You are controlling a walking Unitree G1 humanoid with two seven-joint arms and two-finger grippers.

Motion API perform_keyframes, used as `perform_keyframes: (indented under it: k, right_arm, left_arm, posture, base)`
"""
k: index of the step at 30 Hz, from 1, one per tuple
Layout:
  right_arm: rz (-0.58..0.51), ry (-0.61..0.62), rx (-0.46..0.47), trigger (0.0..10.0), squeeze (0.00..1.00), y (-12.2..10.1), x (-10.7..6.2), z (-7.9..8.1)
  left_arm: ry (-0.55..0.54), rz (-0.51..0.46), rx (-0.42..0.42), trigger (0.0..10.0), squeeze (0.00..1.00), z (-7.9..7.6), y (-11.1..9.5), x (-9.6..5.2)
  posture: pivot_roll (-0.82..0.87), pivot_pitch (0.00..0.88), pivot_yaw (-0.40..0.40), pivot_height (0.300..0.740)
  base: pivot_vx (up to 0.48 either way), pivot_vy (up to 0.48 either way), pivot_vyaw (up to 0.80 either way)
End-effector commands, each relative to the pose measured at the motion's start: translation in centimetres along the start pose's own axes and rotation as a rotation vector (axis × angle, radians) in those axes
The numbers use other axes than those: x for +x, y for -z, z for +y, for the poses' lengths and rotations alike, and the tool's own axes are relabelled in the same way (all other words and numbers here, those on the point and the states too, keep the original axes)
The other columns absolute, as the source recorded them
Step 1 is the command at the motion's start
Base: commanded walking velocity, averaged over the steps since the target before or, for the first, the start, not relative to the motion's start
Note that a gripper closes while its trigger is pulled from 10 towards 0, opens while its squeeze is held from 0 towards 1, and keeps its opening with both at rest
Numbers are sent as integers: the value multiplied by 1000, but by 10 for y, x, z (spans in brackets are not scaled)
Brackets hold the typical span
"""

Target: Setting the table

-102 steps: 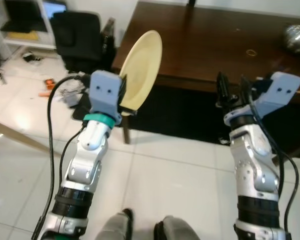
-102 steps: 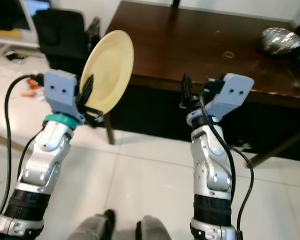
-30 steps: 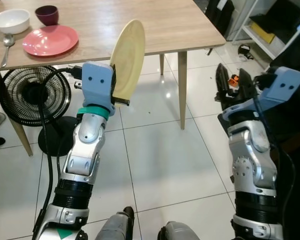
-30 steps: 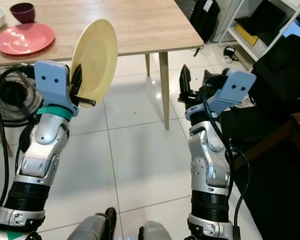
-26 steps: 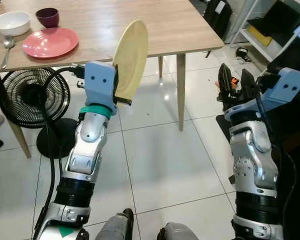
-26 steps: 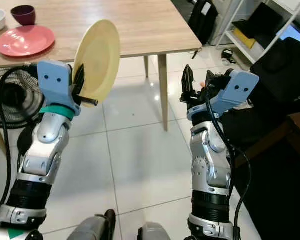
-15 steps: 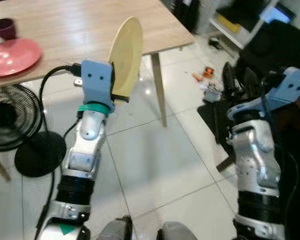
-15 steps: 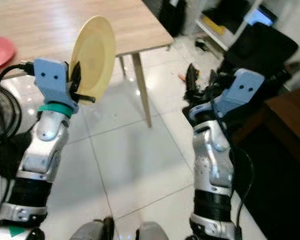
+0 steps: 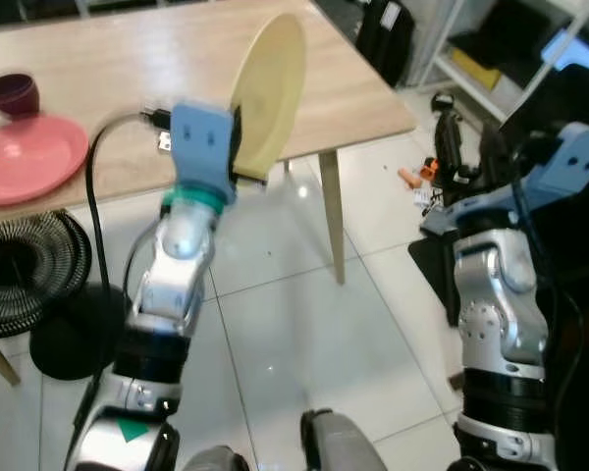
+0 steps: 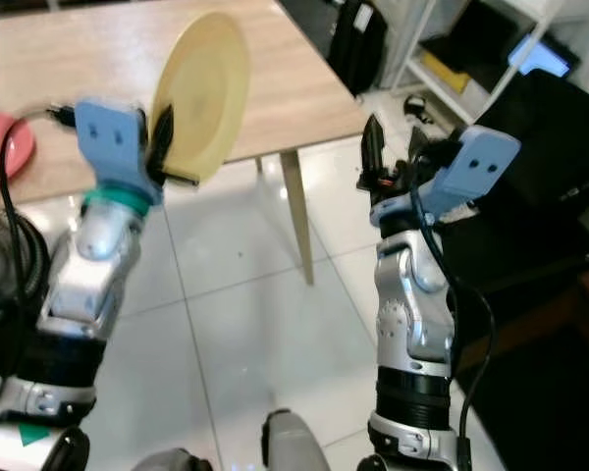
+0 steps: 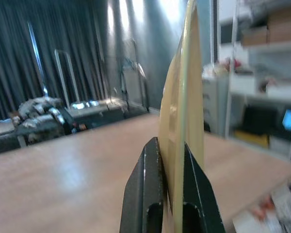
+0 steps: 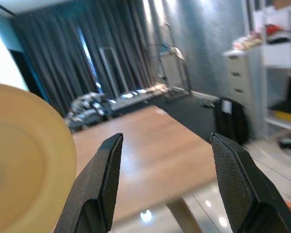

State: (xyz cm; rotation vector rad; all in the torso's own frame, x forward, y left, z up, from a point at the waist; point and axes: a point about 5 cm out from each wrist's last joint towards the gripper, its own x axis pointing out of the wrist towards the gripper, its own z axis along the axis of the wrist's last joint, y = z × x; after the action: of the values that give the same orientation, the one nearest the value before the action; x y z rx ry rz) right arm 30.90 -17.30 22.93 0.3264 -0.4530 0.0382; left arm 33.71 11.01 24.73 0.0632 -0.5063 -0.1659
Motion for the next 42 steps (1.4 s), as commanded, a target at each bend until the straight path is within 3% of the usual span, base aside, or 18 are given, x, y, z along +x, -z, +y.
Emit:
perform_keyframes:
  k: [1, 9, 23, 24, 25, 27, 28, 30, 31, 32, 38, 41, 42]
  right_arm:
    - [-18, 1, -4, 10000, 0, -2, 1, 3]
    - [-37, 9, -13, 10000, 0, -7, 5, 1]
    - [-33, 42, -36, 10000, 0, -8, 3, -5]
    - [-32, 72, -65, 10000, 0, -8, 2, -10]
    - [-32, 72, -65, 10000, 0, -8, 2, -10]
    - [-33, 122, -128, 10000, 0, -9, 1, -20]
    - [-33, 122, -128, 10000, 0, -9, 1, -20]
    - [-31, 152, -161, 10000, 0, -10, 0, -26]
    - [-31, 152, -161, 10000, 0, -10, 0, -26]
    - [-28, 164, -172, 10000, 0, -10, -1, -29]
    - [-22, 168, -180, 10000, 0, -9, -2, -31]
    - [-15, 170, -187, 10000, 0, -8, -3, -32]
    - [-15, 170, -187, 10000, 0, -8, -3, -32]
  left_arm:
    - [-21, -53, -62, 10000, 0, 14, -17, 8]
    - [-46, -63, -175, 10000, 0, 24, -28, 15]
    - [-27, 12, -305, 10000, 0, 23, -18, 15]
    - [-15, 45, -369, 10000, 0, 23, -14, 14]
    - [-15, 45, -369, 10000, 0, 23, -14, 14]
    - [4, 109, -508, 10000, 0, 23, -5, 14]
    - [4, 109, -508, 10000, 0, 23, -5, 14]
    - [12, 226, -736, 10000, 0, 21, 9, 11]
    - [12, 226, -736, 10000, 0, 21, 9, 11]
    - [26, 325, -863, 10000, 0, 18, 20, 3]
    - [85, 423, -918, 10000, 0, 14, 31, -16]
    - [136, 488, -1000, 10000, 0, 15, 36, -37]
    - [136, 488, -1000, 10000, 0, 15, 36, -37]
  posture:
    - [-75, 0, 32, 740]
    - [-70, 0, 31, 740]
    - [-76, 0, 34, 740]
    - [-77, 0, 36, 740]
    - [-77, 0, 36, 740]
    - [-82, 0, 38, 740]
    - [-82, 0, 38, 740]
    - [-82, 0, 39, 740]
    - [-82, 0, 39, 740]
    - [-82, 0, 42, 740]
    - [-82, 0, 42, 740]
    - [-63, 0, 49, 740]
    - [-63, 0, 49, 740]
  base:
    - [454, 0, 0]
    - [454, 0, 0]
    - [453, 0, 0]
    - [454, 0, 0]
    - [454, 0, 0]
    - [452, 0, 0]
    - [450, 0, 0]
    - [195, 0, 0]
    - [0, 0, 0]
    - [0, 0, 0]
    - [0, 0, 0]
    - [0, 0, 0]
    - [0, 0, 0]
